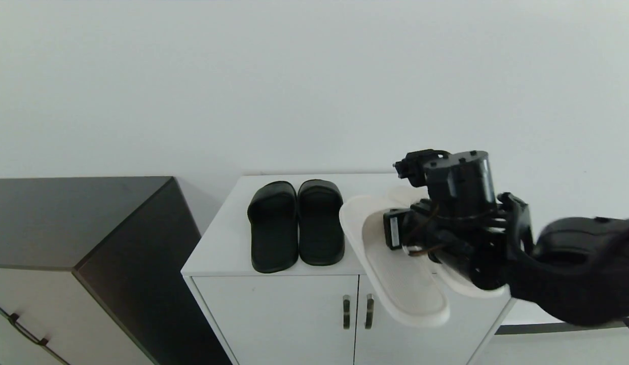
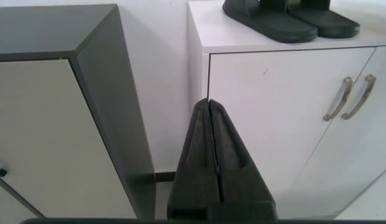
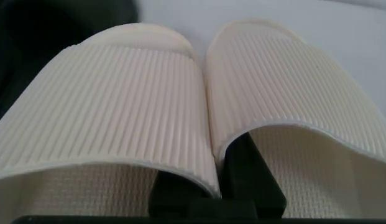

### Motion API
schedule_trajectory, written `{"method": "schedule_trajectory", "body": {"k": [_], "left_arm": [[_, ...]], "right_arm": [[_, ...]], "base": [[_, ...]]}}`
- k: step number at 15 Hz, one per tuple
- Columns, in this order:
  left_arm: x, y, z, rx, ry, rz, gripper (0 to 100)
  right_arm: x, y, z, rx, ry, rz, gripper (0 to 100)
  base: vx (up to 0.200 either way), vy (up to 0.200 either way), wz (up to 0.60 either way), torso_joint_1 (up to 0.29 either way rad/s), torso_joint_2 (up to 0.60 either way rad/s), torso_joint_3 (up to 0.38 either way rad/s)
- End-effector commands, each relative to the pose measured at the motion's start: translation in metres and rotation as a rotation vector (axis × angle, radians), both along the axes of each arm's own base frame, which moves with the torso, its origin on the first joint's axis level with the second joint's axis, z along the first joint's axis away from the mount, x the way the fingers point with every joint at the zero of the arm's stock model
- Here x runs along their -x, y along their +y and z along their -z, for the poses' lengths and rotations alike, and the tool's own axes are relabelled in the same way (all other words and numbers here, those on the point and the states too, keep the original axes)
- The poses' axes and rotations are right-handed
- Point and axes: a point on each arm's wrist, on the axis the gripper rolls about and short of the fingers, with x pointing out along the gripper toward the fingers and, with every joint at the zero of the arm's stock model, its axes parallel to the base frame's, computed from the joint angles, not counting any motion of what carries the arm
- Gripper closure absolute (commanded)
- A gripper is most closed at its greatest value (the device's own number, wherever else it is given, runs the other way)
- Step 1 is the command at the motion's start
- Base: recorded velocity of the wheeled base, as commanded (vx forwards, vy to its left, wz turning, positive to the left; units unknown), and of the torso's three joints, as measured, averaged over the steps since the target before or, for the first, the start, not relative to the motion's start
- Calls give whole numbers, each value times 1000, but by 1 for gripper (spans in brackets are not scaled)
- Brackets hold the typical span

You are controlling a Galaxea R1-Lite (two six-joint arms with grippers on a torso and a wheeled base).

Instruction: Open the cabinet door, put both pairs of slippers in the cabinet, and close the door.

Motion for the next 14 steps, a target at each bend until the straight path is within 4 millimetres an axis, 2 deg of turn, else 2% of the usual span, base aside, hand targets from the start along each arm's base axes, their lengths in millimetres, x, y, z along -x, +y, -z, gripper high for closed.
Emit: {"method": "schedule_trajectory", "body": {"k": [1, 3, 7, 12, 14], "left_arm": [[0, 0, 0, 2, -3, -2, 100], [0, 0, 0, 2, -3, -1, 100], [0, 0, 0, 2, -3, 1, 100], [0, 0, 0, -1, -3, -2, 100], [0, 0, 0, 1, -3, -2, 100]], "right_arm": [[81, -34, -15, -35, -15, -206, 100], [97, -46, -15, -71, 10, -334, 100], [96, -50, -12, -102, 59, -453, 100], [77, -62, -13, -142, 90, -507, 100], [80, -66, -17, -151, 75, -512, 100]], "base": [[0, 0, 0, 0, 0, 0], [0, 0, 0, 0, 0, 0], [0, 0, 0, 0, 0, 0], [-200, 0, 0, 3, 2, 1], [-100, 0, 0, -6, -4, 4]]}}
